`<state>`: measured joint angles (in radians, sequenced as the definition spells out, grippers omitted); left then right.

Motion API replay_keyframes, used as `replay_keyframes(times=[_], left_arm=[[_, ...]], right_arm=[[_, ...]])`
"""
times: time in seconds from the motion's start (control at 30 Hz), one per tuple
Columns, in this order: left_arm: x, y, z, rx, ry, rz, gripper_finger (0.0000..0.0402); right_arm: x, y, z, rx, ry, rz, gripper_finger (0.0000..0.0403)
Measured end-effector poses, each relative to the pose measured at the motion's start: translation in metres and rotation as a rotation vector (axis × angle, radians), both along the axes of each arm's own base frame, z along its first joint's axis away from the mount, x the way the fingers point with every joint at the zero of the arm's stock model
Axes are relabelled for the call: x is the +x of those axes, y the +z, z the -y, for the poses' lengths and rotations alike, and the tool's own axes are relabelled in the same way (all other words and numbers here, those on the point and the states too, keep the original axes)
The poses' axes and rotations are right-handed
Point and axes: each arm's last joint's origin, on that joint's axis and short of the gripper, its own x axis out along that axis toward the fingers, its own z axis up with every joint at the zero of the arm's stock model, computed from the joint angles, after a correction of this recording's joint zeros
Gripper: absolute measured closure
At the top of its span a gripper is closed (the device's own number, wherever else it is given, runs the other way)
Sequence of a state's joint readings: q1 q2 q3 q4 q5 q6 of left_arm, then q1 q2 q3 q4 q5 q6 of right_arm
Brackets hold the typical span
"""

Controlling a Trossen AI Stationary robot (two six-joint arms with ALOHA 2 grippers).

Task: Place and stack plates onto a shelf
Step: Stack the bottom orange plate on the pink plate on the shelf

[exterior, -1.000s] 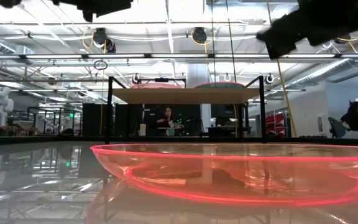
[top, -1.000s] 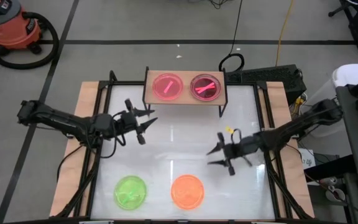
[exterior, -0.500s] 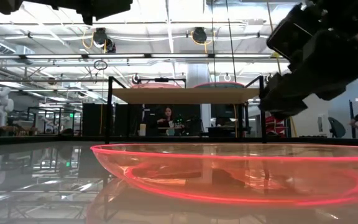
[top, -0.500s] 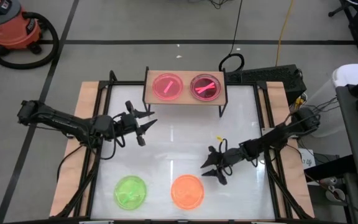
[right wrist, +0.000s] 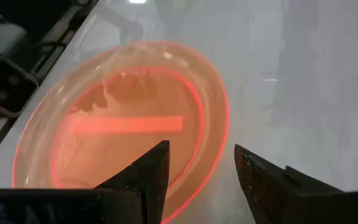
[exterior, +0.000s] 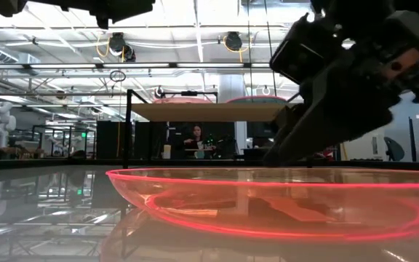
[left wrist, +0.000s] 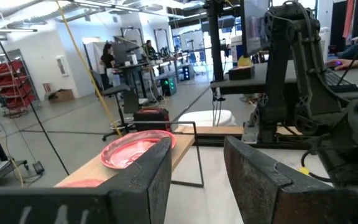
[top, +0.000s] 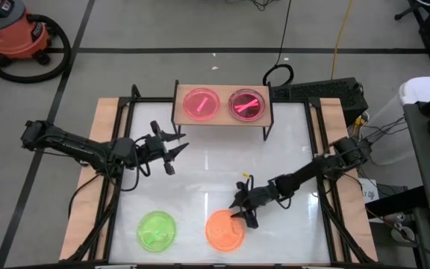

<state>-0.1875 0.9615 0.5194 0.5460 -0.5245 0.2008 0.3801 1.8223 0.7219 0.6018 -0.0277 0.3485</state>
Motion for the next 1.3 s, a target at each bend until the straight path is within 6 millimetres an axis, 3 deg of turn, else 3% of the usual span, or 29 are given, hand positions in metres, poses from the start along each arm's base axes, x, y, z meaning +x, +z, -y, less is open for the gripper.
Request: replay_keyframes(times=[0.3, 1.1, 1.3], left_arm=[[0.000, -0.003, 0.002, -0.033, -0.028, -0.015, 0.0248], [0.001, -0.003, 0.001, -0.020, -0.029, -0.024, 0.0248], [0.001, -0.004, 0.001, -0.034, -0.031, -0.024, 0.0248]], right_arm=[[0.001, -0.002, 0.006, 0.063, -0.133, -0.055, 0.0241], [0.000, -0.013, 0.003, 0.105, -0.165, -0.113, 0.0242], [0.000, -0.014, 0.003, 0.111, -0.168, -0.113, 0.0281]])
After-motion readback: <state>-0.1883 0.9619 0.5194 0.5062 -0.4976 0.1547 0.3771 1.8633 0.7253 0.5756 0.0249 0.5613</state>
